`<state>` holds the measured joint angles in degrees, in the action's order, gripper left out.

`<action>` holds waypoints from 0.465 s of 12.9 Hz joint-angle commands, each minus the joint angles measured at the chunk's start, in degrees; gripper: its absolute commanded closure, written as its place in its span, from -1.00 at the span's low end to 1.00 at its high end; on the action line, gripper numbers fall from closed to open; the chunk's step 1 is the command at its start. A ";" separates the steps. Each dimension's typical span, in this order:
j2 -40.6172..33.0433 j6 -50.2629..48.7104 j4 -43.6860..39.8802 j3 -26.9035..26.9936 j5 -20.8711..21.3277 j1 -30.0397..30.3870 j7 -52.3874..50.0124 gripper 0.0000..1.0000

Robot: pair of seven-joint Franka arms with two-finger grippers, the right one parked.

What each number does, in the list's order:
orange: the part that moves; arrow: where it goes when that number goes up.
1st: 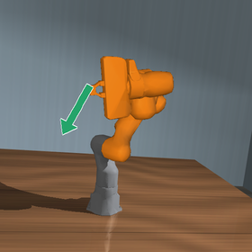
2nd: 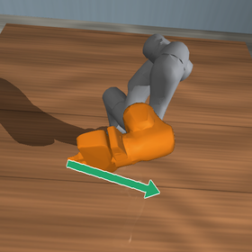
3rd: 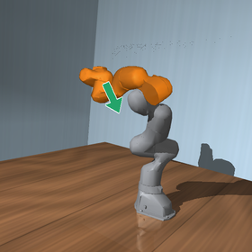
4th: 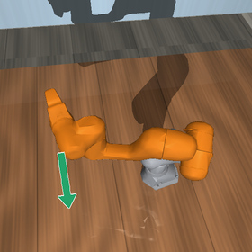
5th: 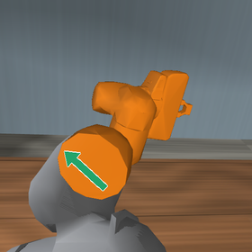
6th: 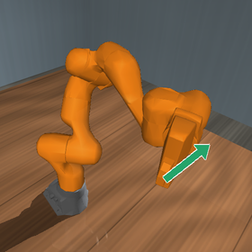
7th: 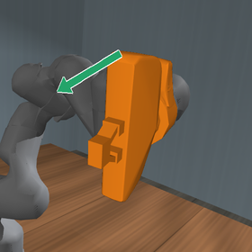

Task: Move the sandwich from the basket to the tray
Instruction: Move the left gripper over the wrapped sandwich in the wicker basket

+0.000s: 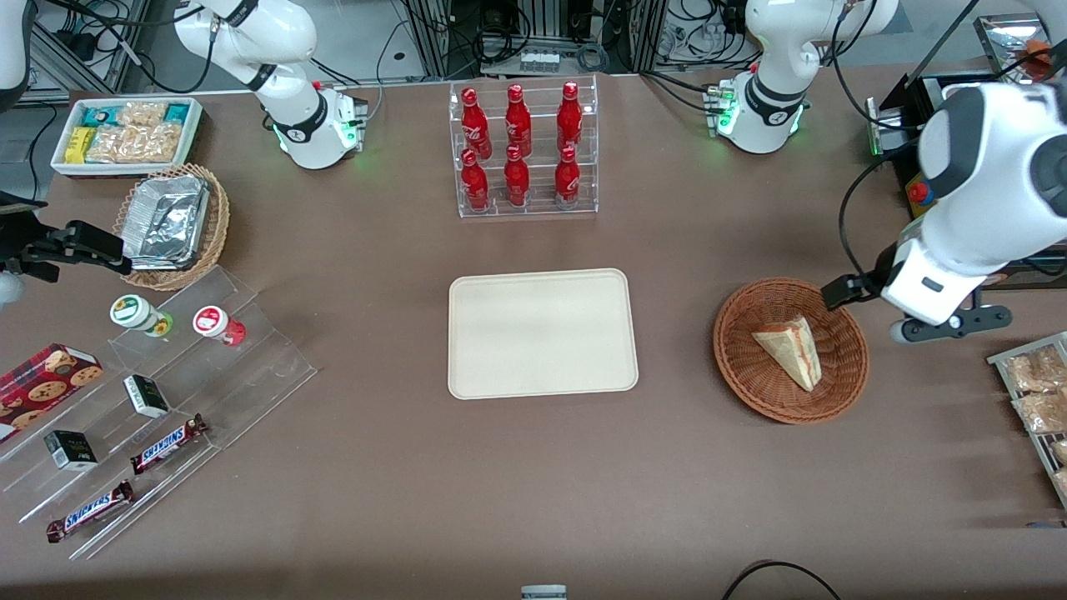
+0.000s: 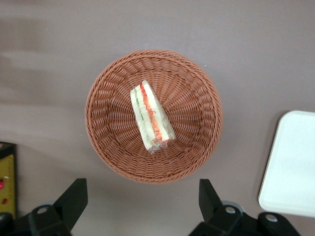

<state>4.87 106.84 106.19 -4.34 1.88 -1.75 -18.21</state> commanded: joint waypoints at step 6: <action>-1.80 24.62 20.09 -0.59 0.05 0.35 -16.05 -1.00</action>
<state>4.80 126.71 121.89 -4.45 1.85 -1.76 -30.83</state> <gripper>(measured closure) 0.000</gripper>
